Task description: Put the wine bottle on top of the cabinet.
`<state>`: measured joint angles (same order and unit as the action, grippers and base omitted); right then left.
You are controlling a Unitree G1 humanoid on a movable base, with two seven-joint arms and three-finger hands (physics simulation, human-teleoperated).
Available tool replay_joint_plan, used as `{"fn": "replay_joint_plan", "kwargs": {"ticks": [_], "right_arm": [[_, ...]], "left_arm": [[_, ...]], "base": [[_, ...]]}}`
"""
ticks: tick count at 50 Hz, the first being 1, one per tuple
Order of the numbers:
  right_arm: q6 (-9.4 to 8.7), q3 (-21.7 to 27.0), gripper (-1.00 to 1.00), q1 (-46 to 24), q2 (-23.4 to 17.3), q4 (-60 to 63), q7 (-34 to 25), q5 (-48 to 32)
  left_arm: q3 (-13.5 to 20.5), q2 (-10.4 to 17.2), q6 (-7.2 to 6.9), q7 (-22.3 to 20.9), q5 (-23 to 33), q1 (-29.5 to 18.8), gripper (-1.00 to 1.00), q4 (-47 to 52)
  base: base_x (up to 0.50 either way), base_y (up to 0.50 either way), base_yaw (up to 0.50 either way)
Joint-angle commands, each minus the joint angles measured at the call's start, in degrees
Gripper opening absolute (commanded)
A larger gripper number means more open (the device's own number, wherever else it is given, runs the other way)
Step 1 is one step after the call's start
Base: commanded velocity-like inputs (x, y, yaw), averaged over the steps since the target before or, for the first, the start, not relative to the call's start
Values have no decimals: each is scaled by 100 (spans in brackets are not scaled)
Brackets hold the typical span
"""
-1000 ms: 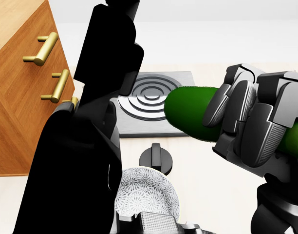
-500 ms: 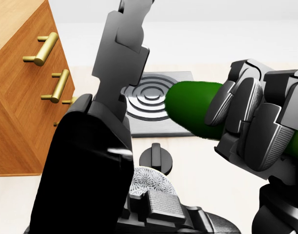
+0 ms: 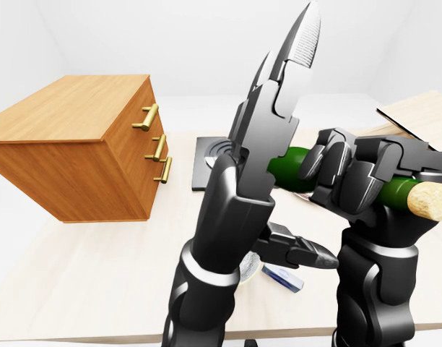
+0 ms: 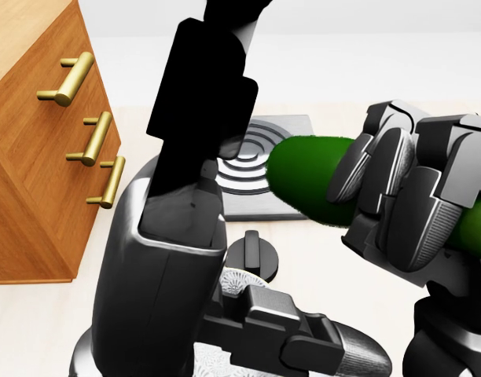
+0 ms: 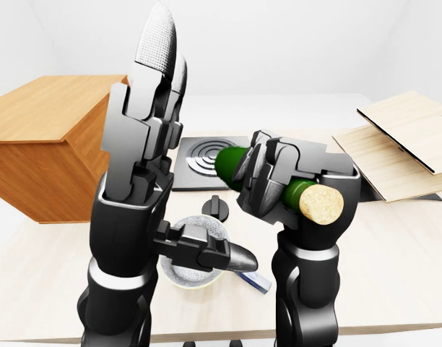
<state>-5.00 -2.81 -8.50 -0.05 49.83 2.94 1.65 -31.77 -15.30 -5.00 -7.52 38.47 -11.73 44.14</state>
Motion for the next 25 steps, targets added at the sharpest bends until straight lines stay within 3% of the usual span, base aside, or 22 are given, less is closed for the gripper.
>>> {"fn": "replay_joint_plan", "kwargs": {"ticks": [1, 7, 25], "right_arm": [[0, 63, -100, -67, 13, 115, 61, 20], [0, 39, -100, -83, 6, 113, 71, 5], [0, 4, -100, 36, 26, 46, 52, 2]], "left_arm": [[0, 75, 0, 128, -141, 80, 100, -101], [31, 239, 0, 316, -375, 300, 100, -278], [397, 213, 0, 483, -635, 66, 100, -941]], "base": [[0, 0, 0], [0, 0, 0], [0, 0, 0]]}}
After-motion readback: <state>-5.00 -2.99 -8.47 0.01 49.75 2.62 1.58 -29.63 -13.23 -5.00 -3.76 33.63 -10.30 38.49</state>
